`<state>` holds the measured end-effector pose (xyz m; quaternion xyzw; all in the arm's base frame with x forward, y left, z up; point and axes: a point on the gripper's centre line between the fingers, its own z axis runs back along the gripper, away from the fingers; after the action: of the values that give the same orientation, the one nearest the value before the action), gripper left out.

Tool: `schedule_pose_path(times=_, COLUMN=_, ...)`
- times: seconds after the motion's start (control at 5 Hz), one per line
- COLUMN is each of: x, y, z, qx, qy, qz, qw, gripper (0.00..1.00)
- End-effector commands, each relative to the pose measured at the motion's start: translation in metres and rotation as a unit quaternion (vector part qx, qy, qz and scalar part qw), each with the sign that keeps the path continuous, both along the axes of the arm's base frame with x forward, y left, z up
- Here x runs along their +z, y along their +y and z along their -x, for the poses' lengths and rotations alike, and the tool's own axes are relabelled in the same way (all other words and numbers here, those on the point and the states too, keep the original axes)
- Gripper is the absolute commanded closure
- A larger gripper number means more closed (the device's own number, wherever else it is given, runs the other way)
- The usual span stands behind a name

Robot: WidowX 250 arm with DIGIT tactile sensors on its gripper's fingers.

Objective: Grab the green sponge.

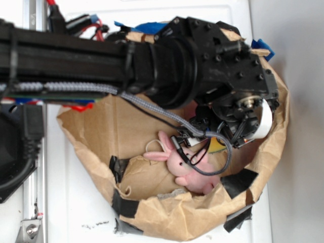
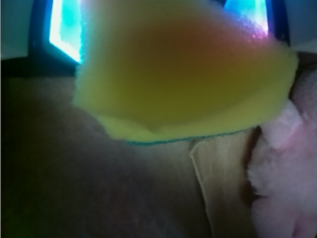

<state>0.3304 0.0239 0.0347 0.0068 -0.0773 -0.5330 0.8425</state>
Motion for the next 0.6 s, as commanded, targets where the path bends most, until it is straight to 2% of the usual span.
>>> schedule_pose_path(times=0.0, x=0.048, y=-0.010, z=0.026, qx=0.024, qy=-0.032, qz=0.024, qw=0.999, gripper=1.00)
schedule_pose_path(times=0.2, x=0.073, y=-0.021, z=0.042, qx=0.071, qy=-0.024, qz=0.014, qw=0.997, gripper=1.00)
schedule_pose_path(times=0.4, x=0.095, y=-0.039, z=0.059, qx=0.152, qy=0.014, qz=-0.020, qw=0.988, gripper=1.00)
